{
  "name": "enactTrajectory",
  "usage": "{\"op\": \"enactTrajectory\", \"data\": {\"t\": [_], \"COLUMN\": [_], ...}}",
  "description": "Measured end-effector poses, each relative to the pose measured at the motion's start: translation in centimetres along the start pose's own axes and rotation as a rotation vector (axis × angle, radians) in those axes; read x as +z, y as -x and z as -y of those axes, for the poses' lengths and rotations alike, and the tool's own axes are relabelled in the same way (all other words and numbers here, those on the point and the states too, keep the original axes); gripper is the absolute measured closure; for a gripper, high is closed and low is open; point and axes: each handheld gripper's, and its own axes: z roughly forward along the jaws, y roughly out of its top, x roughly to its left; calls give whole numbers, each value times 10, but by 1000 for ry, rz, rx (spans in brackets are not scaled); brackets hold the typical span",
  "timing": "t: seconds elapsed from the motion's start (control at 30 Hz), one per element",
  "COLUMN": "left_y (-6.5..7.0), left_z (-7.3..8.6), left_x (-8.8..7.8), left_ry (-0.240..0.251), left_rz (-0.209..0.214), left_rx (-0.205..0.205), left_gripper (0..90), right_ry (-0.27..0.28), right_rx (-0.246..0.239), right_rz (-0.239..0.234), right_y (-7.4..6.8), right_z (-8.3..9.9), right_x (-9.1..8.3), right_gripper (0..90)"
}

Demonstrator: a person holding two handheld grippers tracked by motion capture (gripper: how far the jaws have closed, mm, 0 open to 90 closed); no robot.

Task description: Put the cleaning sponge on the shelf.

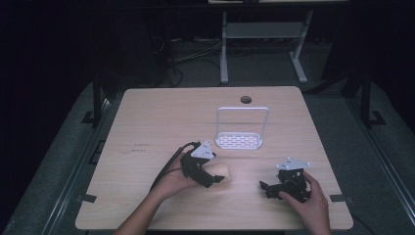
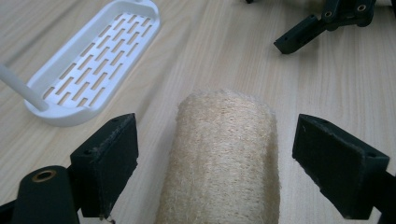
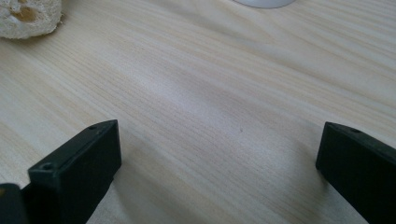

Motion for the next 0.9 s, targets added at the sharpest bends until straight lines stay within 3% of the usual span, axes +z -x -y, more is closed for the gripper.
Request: {"op": "enactTrajectory", "data": {"t": [0.43, 0.7, 0.9], "left_y": [0, 1, 2], "left_z": [3, 8, 9], "left_x": [13, 21, 24], "left_ry": [-46, -115, -137], "left_rz": [13, 38, 36], "left_rx": [5, 20, 20], "left_gripper": [137, 138, 147], "right_ry": [0, 0, 0], "right_rx": [0, 0, 0], "right_rz": [0, 0, 0], "right_y": [0, 0, 0], "right_z": [0, 0, 0], "right_x": [0, 0, 0], "right_gripper": [0, 0, 0]}}
